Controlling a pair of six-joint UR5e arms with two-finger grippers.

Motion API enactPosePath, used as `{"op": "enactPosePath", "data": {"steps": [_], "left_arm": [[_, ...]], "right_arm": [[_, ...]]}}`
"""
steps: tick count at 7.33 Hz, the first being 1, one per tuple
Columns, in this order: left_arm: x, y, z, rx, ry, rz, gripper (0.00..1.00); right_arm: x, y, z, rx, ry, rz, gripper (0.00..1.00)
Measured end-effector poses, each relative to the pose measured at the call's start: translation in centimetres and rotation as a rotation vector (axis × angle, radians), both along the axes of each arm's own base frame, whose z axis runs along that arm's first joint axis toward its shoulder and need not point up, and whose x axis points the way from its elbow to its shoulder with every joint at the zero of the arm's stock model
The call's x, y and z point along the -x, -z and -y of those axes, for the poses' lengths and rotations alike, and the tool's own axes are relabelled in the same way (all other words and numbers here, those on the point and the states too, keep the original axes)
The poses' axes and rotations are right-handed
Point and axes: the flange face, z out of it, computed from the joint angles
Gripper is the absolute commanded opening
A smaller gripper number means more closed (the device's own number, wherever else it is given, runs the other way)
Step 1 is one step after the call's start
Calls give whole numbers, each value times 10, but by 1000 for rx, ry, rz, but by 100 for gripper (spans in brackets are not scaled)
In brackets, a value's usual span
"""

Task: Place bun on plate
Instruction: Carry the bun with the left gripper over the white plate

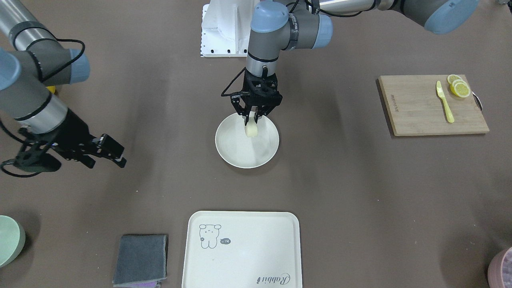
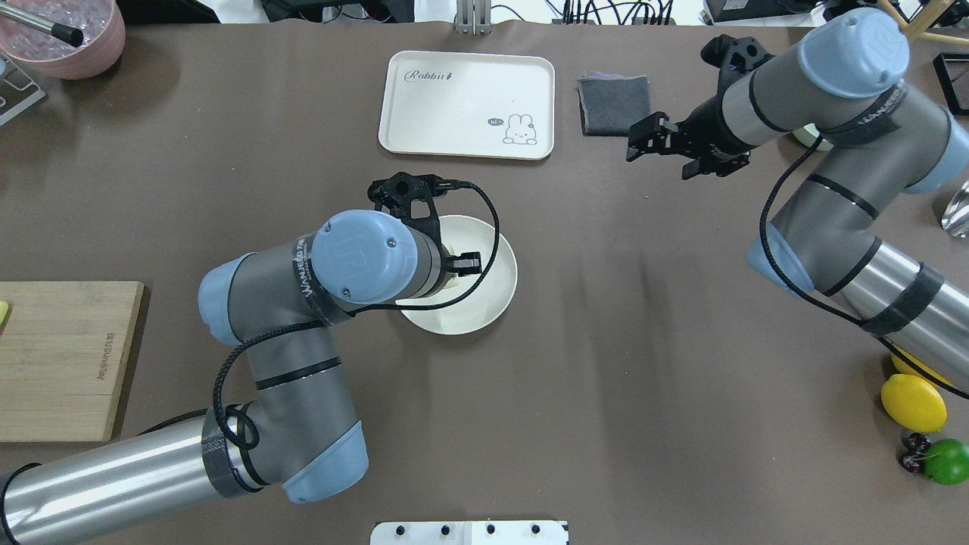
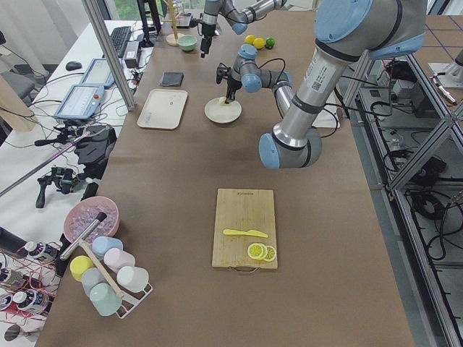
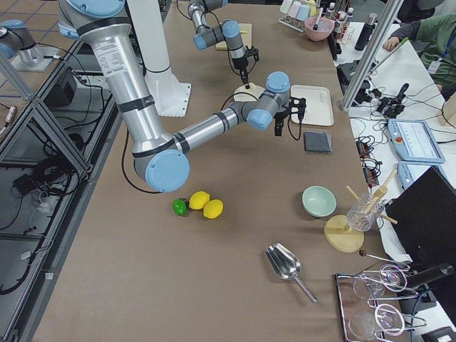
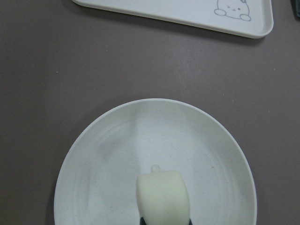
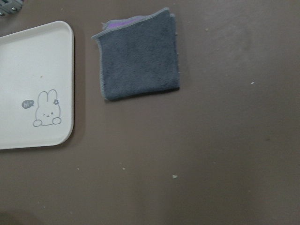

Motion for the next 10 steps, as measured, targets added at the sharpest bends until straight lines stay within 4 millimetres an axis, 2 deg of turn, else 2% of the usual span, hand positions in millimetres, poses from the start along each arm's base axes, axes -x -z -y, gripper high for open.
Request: {"op": "enactPosePath", "data": {"steps": [1, 3, 5, 7, 10], "left_arm": [[-7, -4, -3, -7, 6, 8, 31], [-16, -10, -7, -8, 8, 24, 31], [-24, -19, -8, -1, 6, 38, 34], [-27, -20, -10, 3, 5, 39, 34], [-37, -17, -8, 0, 5, 24, 38]], "right_arm": [[-38, -23, 4, -5, 23, -14, 100], [-102, -70, 4, -17, 69, -62, 100], [-154, -116, -4, -21, 114, -128, 100], [-188, -152, -14, 14, 158, -195, 100], [-232, -167, -15, 44, 139, -253, 100]]}}
